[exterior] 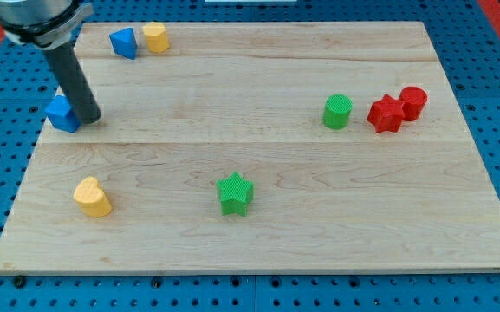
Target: Move the blue triangle towards the centre left
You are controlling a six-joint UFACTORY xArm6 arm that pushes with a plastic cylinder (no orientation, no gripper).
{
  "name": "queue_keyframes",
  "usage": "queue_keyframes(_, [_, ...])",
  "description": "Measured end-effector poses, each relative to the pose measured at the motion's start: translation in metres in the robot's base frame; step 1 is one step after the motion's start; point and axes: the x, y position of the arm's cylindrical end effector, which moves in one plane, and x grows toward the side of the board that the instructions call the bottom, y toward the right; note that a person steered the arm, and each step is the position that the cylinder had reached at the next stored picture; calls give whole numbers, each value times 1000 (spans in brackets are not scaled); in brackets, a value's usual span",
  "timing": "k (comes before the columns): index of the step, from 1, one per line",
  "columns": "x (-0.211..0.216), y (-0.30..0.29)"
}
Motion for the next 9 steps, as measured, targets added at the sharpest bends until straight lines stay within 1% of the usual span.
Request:
queue_keyframes(1, [-71,-14])
queue_keyframes(2, [-95,-87])
queue_keyframes(3, [-163,-81])
queue_keyframes(4, [-162,-1])
queue_keyframes(5, [-139,56])
queue_keyframes(6, [-78,71])
queue_keyframes(7, [-18,60])
queue_keyframes(8, [15,84])
queue_keyframes(9, [42,78])
